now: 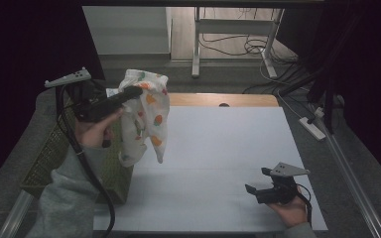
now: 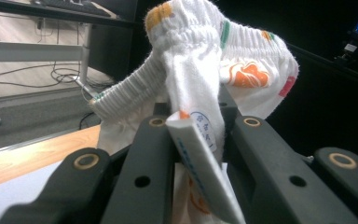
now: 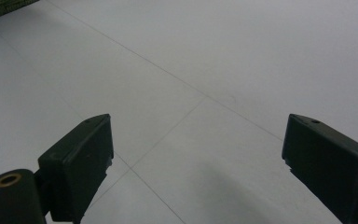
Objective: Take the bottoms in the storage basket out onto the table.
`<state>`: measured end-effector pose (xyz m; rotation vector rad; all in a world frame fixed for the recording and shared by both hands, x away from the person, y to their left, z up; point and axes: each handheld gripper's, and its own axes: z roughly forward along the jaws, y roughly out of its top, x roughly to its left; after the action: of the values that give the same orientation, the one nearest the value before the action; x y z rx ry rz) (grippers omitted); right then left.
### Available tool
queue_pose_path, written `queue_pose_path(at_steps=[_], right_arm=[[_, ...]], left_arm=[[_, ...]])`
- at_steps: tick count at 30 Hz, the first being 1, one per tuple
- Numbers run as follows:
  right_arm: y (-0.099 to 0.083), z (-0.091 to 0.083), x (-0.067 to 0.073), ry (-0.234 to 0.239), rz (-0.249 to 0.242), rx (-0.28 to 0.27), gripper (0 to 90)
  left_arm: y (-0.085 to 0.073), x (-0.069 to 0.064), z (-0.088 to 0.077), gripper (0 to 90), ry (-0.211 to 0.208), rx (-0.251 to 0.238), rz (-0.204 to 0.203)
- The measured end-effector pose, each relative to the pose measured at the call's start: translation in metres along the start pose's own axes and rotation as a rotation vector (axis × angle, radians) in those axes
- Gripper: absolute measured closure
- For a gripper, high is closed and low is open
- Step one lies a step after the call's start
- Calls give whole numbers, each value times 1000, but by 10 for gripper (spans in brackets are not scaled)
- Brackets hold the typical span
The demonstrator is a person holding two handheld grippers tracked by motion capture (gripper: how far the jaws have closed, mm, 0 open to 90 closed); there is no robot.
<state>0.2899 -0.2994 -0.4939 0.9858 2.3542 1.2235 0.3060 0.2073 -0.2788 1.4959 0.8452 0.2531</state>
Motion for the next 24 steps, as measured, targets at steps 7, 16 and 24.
queue_pose_path(at_steps=[7,16,24], right_arm=[[0,0,0,1,-2,3,90],[0,0,0,1,-1,2,90],[0,0,-1,2,0,1,90]], left_arm=[[7,-9,9,828,-28,-6,11],[3,-12,21,827,-51,12,4],[-6,-8,32,827,-65,38,-13]])
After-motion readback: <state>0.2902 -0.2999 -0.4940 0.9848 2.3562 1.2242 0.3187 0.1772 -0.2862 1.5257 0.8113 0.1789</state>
